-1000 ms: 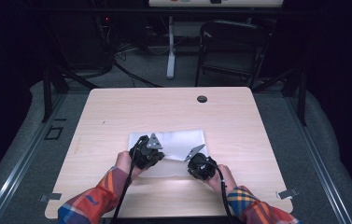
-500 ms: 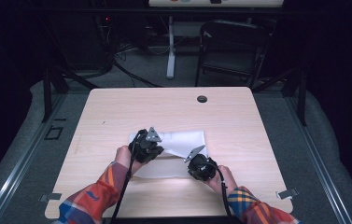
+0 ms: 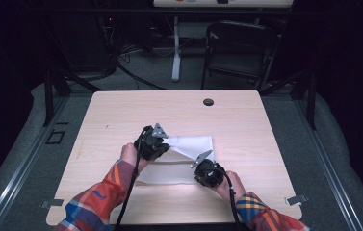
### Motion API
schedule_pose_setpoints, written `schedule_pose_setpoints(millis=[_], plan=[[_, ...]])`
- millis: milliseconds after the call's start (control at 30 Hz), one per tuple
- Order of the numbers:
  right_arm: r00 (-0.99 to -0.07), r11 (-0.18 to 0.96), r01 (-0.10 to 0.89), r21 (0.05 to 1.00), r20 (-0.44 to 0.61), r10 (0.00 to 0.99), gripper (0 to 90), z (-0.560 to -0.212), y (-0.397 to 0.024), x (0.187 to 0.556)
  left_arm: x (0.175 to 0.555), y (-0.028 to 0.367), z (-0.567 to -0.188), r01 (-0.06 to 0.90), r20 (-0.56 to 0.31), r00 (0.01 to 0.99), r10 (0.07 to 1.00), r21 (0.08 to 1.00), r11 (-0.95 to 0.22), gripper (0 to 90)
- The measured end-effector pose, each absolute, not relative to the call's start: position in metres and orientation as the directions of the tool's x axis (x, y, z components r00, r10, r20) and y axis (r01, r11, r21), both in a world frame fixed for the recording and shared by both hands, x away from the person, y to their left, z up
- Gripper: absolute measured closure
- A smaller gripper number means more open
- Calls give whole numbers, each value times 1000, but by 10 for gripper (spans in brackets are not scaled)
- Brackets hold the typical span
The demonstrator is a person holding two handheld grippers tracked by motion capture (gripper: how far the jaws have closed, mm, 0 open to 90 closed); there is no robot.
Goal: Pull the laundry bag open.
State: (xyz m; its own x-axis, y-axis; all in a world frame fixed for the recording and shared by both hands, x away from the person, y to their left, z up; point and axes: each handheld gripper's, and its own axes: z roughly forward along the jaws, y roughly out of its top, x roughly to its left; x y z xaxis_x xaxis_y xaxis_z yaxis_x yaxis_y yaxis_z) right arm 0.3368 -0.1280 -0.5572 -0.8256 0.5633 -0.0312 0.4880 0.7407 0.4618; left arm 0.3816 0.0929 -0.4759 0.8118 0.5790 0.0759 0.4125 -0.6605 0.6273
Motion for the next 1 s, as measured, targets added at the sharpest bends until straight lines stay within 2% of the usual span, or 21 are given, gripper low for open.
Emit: schedule_pose_setpoints(millis=[1000], plan=[[-829,740,490,461,-16,559,900,-557,-130,336,431,97,-439,424,120,753,647,663,-616,877]])
